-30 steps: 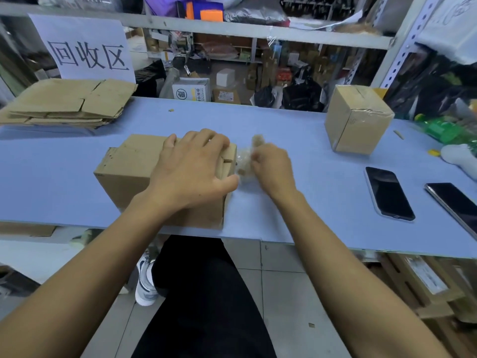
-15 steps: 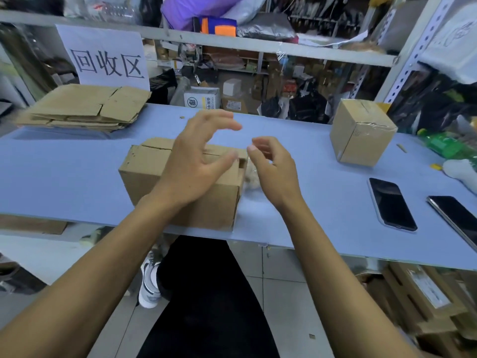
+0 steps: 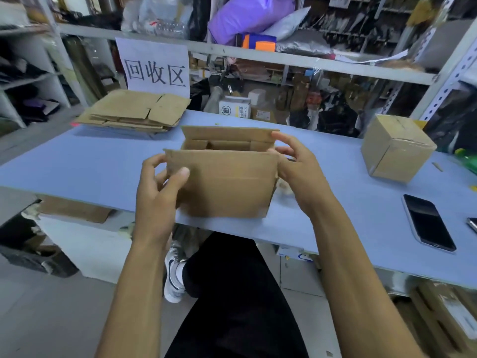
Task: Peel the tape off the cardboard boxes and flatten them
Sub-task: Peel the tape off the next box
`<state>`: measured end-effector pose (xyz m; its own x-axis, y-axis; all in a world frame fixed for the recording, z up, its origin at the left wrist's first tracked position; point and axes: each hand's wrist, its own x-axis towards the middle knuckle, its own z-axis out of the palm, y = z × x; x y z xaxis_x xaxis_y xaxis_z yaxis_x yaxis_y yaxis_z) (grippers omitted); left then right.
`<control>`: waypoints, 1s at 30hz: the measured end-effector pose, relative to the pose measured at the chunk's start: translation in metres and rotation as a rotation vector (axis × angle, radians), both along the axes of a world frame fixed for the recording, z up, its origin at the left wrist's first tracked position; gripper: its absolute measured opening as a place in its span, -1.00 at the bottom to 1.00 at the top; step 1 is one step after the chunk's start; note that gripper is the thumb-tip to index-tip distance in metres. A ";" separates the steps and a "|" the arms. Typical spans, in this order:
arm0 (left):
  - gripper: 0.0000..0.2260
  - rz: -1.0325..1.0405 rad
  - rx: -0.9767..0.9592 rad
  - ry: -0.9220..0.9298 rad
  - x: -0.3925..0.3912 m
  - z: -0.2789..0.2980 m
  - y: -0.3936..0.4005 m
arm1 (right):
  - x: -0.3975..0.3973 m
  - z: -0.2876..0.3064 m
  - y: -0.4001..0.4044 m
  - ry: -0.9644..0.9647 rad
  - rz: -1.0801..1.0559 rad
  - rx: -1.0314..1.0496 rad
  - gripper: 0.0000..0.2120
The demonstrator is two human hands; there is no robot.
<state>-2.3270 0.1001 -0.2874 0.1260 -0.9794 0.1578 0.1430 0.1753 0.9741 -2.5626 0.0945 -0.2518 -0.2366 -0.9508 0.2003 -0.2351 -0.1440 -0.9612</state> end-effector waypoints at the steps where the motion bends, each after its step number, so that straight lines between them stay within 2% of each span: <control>1: -0.94 -0.016 0.001 0.102 0.005 -0.003 0.004 | -0.001 0.000 0.004 -0.023 0.108 0.011 -0.62; 2: -0.92 -0.025 0.003 0.182 0.011 -0.007 0.007 | -0.001 -0.001 0.007 -0.029 0.200 0.018 -0.52; 3: -0.81 -0.038 -0.002 0.232 0.017 -0.009 0.011 | -0.002 -0.003 0.009 -0.021 0.282 0.021 -0.43; 5: -0.71 -0.059 -0.018 0.272 0.027 -0.013 0.014 | 0.000 -0.011 0.013 0.032 0.406 0.038 -0.28; 8: -0.87 -0.063 -0.039 0.213 0.036 -0.020 0.012 | 0.011 -0.016 0.019 0.073 0.458 0.028 -0.19; 9: -0.80 -0.064 -0.043 0.179 0.037 -0.022 0.011 | 0.015 -0.017 0.022 0.071 0.440 -0.001 -0.20; 11: -0.55 -0.079 -0.051 0.093 0.035 -0.025 0.010 | 0.023 -0.020 0.025 0.022 0.340 -0.094 -0.32; 14: -0.32 -0.112 -0.022 -0.123 0.028 -0.030 0.009 | 0.028 -0.034 0.024 -0.327 0.151 -0.181 -0.67; 16: -0.34 -0.110 0.034 -0.132 0.026 -0.031 0.009 | 0.029 -0.044 0.025 -0.522 0.024 -0.138 -0.88; 18: -0.52 -0.089 0.106 -0.017 0.025 -0.027 0.009 | 0.029 -0.054 0.028 -0.490 -0.068 -0.057 -0.84; 20: -0.59 -0.098 0.125 -0.023 0.024 -0.021 0.012 | 0.033 -0.062 0.034 -0.403 -0.069 0.003 -0.75; 23: -0.54 -0.083 0.079 -0.200 0.014 -0.020 0.017 | 0.043 -0.065 0.041 -0.360 -0.037 0.017 -0.62; 27: -0.55 0.186 0.170 -0.317 0.012 -0.024 0.014 | 0.051 -0.064 0.050 -0.346 -0.057 0.045 -0.60; 30: -0.30 0.445 0.341 -0.617 0.019 -0.028 0.013 | 0.047 -0.064 0.046 -0.243 -0.127 0.075 -0.64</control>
<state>-2.3082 0.1134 -0.3157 0.5011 -0.8649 0.0289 -0.4469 -0.2300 0.8645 -2.5153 0.1402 -0.3158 -0.3873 -0.9204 0.0529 -0.0079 -0.0541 -0.9985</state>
